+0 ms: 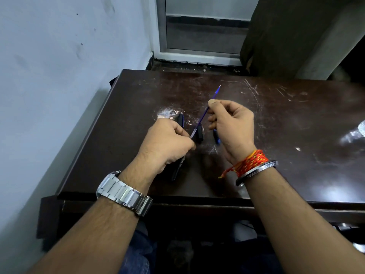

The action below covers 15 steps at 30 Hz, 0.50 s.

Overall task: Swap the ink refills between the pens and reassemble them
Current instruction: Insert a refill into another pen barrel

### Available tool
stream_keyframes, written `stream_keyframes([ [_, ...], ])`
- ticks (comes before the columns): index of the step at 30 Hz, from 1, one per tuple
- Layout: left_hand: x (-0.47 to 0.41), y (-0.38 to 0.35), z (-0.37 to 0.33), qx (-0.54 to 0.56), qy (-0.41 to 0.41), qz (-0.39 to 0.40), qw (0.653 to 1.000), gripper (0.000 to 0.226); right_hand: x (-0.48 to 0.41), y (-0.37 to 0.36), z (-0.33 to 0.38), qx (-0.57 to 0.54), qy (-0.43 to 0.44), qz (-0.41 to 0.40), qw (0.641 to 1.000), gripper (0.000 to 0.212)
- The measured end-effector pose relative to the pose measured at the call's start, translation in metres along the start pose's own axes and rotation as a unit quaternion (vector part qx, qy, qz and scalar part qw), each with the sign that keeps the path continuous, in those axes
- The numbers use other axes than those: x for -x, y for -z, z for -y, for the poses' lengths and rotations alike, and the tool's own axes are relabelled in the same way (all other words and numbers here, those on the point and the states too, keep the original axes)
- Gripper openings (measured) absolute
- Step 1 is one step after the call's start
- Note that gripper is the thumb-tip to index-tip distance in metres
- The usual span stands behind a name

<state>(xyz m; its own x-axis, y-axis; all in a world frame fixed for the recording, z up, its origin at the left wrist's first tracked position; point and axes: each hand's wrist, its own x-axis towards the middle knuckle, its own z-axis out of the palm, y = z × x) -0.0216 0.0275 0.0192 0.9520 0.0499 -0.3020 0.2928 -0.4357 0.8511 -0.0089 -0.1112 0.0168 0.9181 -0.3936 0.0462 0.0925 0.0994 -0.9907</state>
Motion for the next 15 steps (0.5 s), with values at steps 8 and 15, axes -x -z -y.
stream_keyframes([
  [8, -0.006, 0.013, 0.0, 0.082, -0.013, -0.074, 0.994, 0.021, 0.002, -0.002, -0.005, 0.062, -0.016, 0.032, 0.997, 0.018],
  [15, -0.002, -0.011, 0.0, 0.012, -0.079, -0.061, 0.995, 0.013, 0.003, -0.004, -0.009, 0.087, -0.036, 0.056, 0.994, 0.019],
])
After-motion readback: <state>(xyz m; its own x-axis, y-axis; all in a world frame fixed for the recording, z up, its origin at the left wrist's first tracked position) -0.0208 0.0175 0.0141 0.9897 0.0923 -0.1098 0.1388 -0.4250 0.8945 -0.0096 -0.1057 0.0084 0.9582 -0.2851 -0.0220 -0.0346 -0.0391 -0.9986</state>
